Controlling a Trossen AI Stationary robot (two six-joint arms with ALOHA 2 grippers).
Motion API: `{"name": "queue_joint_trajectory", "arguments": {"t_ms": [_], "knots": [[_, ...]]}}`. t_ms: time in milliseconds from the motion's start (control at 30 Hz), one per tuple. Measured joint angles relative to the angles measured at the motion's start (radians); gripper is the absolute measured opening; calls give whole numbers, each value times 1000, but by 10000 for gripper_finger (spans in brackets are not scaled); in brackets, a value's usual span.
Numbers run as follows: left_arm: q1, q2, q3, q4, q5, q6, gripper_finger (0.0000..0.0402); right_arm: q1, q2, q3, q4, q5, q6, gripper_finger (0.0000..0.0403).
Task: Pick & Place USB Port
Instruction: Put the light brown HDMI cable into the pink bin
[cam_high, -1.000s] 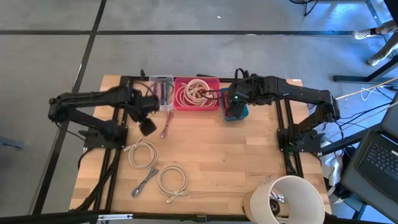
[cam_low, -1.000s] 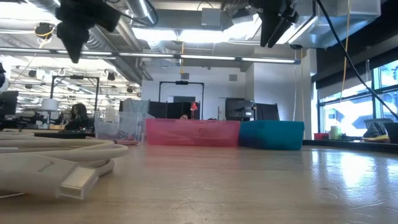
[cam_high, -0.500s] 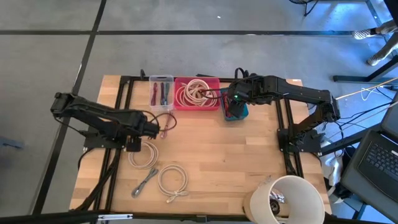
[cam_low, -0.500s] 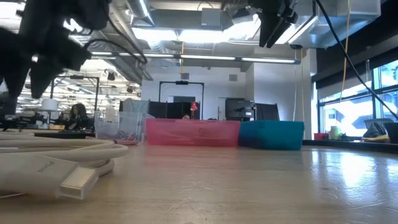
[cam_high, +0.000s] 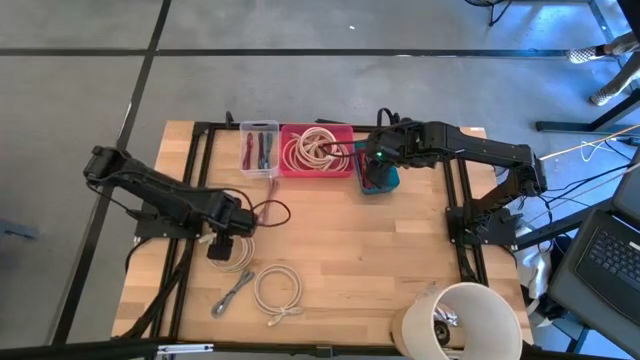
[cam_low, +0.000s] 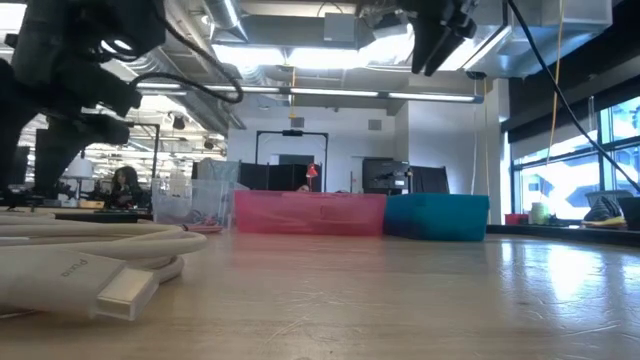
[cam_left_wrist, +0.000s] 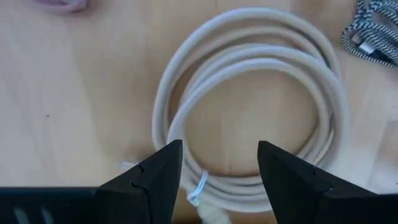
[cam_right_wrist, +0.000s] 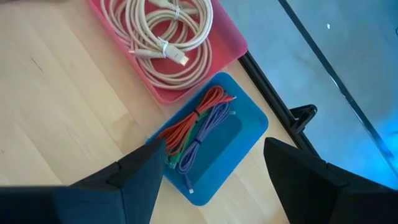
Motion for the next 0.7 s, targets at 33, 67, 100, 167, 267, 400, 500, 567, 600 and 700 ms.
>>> {"name": "queue_joint_trajectory", "arguments": {"t_ms": [33, 67, 100, 167, 267, 400, 500, 567, 600, 700], "knots": [[-5, 3, -1, 1, -1, 0, 203, 0, 0, 0, 5, 0, 0, 274], [-11, 4, -2, -4, -7, -1, 203, 0, 0, 0, 7, 0, 1, 274], [-14, 12, -2, -8, -16, -3, 203, 0, 0, 0, 8, 0, 4, 274], [-14, 32, -2, -1, -43, -25, 203, 0, 0, 0, 14, 0, 4, 274], [-3, 81, -3, 18, -45, -35, 203, 0, 0, 0, 23, 0, 5, 274], [6, 166, -3, 97, -35, 7, 198, 0, 0, 0, 27, 0, 5, 274], [21, 241, -1, 133, -37, -2, 183, 0, 0, 0, 26, -15, 5, 274], [31, 278, 4, 126, -42, -30, 156, 0, 0, 0, 26, -23, 6, 275], [35, 294, 8, 121, -43, -39, 133, 0, 0, 0, 26, -24, 5, 274], [46, 312, 30, 115, -42, -59, 41, 0, 0, 0, 26, -26, 5, 275]]}}
